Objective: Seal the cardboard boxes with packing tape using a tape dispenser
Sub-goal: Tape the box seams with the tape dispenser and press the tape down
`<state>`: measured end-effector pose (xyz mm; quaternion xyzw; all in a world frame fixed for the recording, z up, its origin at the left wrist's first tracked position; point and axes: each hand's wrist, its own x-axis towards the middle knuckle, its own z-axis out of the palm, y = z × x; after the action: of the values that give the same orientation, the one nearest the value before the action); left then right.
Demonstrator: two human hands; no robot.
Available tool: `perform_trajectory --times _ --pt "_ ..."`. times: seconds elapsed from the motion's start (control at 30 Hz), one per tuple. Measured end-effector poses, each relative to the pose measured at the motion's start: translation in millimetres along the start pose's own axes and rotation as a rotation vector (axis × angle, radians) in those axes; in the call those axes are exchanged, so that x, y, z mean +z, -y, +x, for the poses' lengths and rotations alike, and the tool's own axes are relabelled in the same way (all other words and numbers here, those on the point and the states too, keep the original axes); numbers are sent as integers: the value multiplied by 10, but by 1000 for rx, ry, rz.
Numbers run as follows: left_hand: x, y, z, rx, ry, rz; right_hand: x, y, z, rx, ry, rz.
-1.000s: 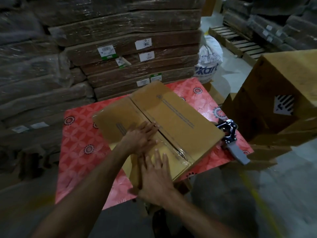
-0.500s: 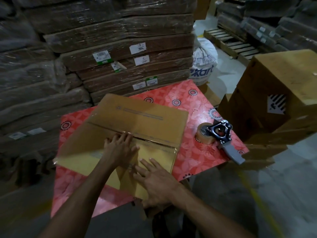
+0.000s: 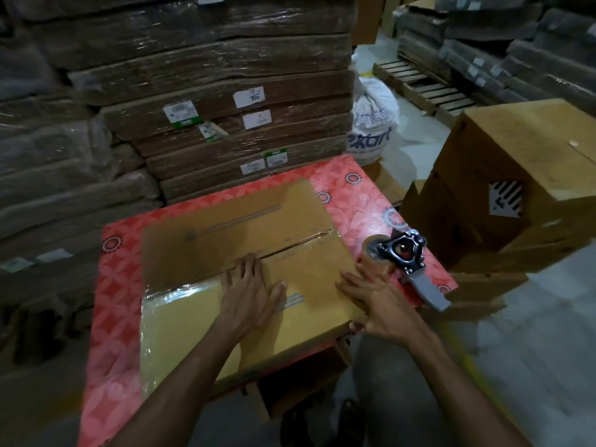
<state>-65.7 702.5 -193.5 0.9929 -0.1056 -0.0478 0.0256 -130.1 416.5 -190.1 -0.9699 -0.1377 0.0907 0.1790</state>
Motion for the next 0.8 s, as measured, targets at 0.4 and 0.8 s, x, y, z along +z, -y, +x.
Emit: perform_trajectory --times 0.4,0.8 --pt "62 -415 461 152 172 -58 101 157 31 48 -112 49" --pt "87 -551 413 257 125 -63 442 -1482 130 875 -111 83"
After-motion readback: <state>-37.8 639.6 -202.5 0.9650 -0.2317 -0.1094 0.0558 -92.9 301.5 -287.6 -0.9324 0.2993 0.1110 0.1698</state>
